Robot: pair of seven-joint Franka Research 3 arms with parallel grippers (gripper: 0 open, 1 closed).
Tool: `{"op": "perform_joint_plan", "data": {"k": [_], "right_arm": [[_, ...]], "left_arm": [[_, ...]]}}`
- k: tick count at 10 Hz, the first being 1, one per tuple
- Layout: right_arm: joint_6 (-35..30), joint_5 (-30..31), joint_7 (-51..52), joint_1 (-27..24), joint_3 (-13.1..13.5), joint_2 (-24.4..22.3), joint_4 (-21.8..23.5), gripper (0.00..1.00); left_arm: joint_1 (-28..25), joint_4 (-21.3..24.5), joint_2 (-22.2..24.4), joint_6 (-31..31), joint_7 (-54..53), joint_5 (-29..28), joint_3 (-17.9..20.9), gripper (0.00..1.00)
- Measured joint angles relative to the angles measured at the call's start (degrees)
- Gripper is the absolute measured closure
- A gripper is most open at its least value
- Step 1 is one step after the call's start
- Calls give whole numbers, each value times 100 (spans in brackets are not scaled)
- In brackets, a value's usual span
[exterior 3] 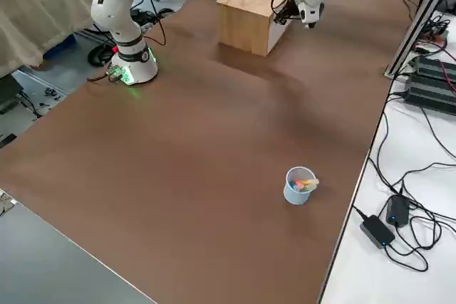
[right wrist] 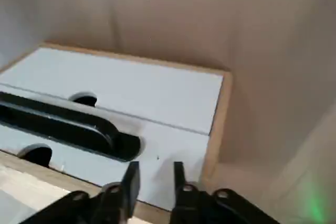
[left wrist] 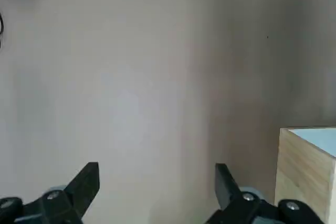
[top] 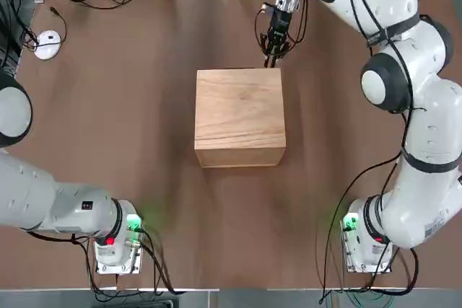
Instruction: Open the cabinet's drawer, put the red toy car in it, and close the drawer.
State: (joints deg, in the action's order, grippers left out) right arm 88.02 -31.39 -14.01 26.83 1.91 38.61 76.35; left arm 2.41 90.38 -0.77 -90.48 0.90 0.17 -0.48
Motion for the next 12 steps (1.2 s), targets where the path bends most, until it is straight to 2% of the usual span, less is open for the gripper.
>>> {"op": "perform_joint_plan", "data": {"k": [2,4,6,7,8,9,12], "right_arm": [[174,97,2,-266,130,-43,-344,27],[203,270,2,-471,381,-82,-624,0],[206,441,17,-751,717,-96,-739,0],[198,876,66,-914,806,-132,-851,0],[193,1458,78,-987,829,-249,-934,0],[192,1788,78,-997,843,-413,-973,0],[-3,1937,560,-1424,876,-1012,-994,0]], "left_arm": [[22,-7,-2,-5,-1,0,-9,3],[43,-14,-3,-63,-1,0,-10,3],[43,-23,-4,-73,-1,0,-9,3],[43,-24,-5,-74,-1,0,-9,3],[43,-26,-6,-74,-1,0,-9,3],[44,-27,-8,-75,-1,0,-9,3],[42,-29,-12,-76,-1,0,-8,3]]}}
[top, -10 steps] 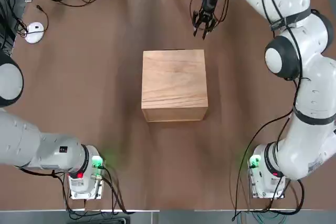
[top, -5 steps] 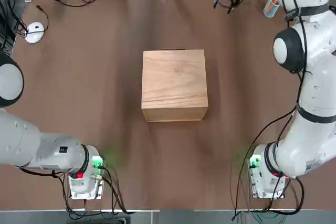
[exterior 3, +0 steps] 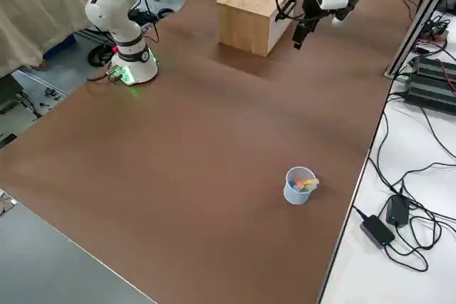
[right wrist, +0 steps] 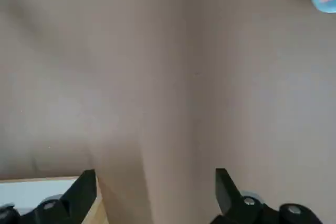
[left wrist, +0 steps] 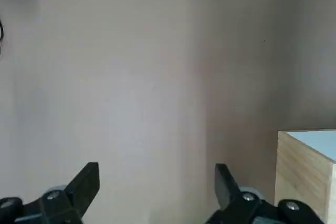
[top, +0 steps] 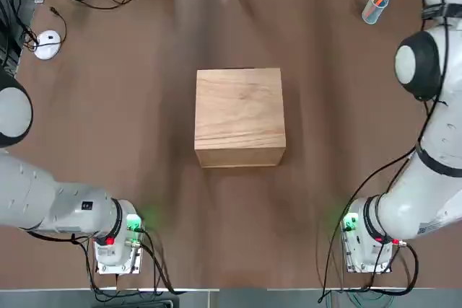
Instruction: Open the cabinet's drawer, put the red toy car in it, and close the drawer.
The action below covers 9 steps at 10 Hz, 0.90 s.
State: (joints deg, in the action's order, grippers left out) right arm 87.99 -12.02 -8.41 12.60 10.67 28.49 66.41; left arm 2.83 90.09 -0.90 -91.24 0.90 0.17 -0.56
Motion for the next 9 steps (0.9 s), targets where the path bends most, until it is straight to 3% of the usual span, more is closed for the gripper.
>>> {"op": "perform_joint_plan", "data": {"k": [6,9], "right_arm": [[-406,169,394,-685,14,-861,54,0],[-249,314,461,-743,7,-1348,542,0]], "left_arm": [[-8,-7,-4,-1,0,0,4,3],[-8,-9,-5,-1,0,0,4,3]]}}
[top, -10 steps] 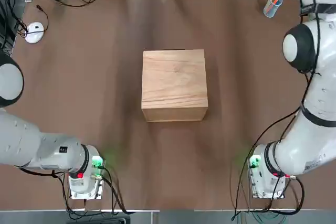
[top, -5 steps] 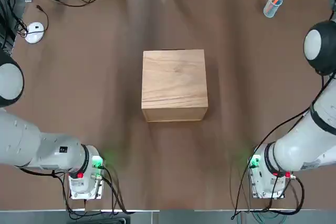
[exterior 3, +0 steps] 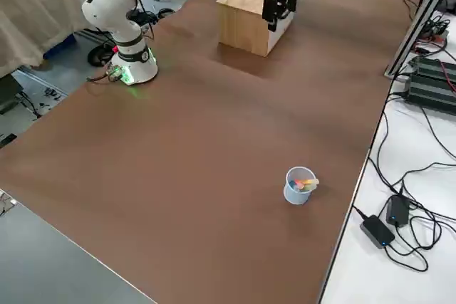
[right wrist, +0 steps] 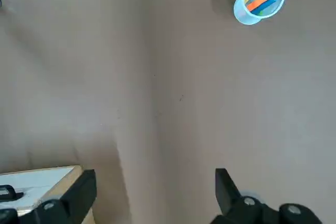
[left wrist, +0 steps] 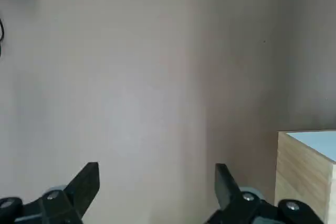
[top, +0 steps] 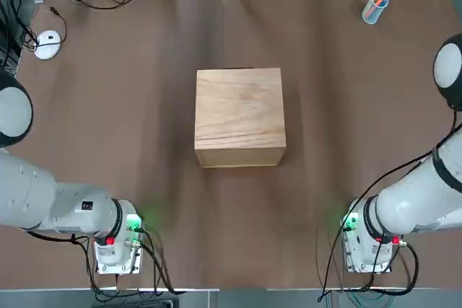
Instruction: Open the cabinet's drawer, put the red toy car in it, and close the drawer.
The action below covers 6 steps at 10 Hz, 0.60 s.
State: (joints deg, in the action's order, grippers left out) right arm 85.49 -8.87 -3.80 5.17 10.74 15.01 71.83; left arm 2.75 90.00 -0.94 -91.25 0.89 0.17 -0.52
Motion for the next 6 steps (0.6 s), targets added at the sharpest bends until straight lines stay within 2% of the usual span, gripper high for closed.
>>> {"op": "perform_joint_plan", "data": {"k": [2,3,6], "right_arm": [[216,118,117,-57,-96,-488,561,0],[267,155,164,-121,-228,-696,797,0],[298,659,203,-635,-1091,-927,1074,0]], "left_arm": [[2,-1,-1,0,0,0,-1,3],[3,-2,-1,0,0,0,-1,3],[-4,-21,-1,-8,0,104,2,3]]}}
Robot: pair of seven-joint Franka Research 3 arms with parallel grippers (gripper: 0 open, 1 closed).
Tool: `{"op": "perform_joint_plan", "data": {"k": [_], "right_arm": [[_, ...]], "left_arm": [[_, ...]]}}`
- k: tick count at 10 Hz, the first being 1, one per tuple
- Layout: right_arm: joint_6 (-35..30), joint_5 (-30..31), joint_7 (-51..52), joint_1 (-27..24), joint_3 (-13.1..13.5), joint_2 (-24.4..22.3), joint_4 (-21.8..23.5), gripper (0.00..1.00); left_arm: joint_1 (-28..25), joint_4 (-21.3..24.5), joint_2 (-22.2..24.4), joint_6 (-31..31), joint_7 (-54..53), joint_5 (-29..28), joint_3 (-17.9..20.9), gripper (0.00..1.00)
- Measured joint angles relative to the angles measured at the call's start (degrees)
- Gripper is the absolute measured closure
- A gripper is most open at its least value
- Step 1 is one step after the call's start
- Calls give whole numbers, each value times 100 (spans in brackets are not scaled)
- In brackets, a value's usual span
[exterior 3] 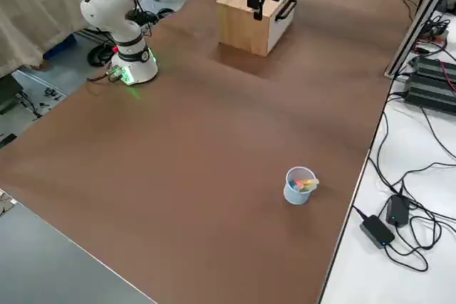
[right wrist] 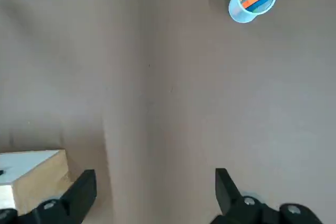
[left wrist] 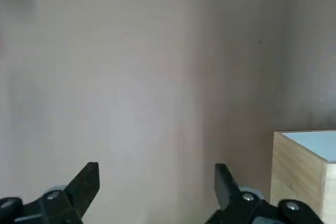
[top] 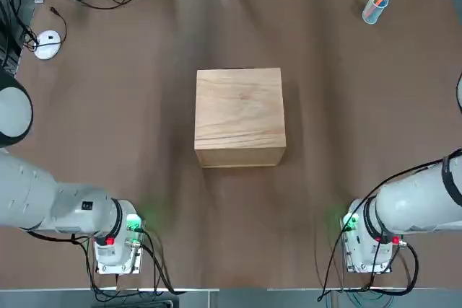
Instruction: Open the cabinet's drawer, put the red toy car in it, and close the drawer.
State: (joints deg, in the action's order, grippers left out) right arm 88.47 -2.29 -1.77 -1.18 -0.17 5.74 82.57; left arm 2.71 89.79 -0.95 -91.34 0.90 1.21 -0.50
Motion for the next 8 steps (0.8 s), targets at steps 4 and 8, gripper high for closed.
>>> {"op": "perform_joint_plan", "data": {"k": [4,8], "right_arm": [[40,117,7,-136,-121,-3,120,0],[50,115,19,-303,-151,-3,136,0]], "left_arm": [[-4,-24,-2,0,0,13,4,3],[-5,-29,-13,0,0,13,6,3]]}}
